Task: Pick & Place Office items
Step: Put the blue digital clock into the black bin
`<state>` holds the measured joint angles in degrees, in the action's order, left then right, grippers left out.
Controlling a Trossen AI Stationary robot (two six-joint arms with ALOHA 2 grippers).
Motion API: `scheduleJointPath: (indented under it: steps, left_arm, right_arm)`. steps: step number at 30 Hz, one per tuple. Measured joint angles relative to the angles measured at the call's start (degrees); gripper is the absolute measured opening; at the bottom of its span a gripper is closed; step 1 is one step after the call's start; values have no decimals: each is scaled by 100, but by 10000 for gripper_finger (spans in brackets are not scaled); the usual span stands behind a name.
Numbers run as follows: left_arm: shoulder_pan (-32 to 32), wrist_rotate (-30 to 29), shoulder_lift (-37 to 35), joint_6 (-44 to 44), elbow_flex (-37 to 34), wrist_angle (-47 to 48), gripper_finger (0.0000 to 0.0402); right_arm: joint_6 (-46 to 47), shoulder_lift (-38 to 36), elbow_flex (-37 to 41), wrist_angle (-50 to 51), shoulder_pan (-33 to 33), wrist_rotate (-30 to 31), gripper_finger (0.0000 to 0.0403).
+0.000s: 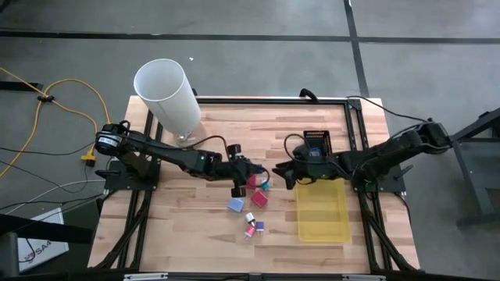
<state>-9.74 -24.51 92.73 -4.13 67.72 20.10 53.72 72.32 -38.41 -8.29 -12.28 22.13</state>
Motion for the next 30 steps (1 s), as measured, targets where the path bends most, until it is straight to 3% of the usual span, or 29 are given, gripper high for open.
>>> scheduleJointPath:
  steps: [12,30]
  left_arm:
    - [2,-1094,0,-489,0,18,156]
    - [292,-1377,0,-703,0,275,156]
  right_arm:
    - [-277,608,16,-821,350,64,138]
    - [-730,743,11,-1355,650,40,114]
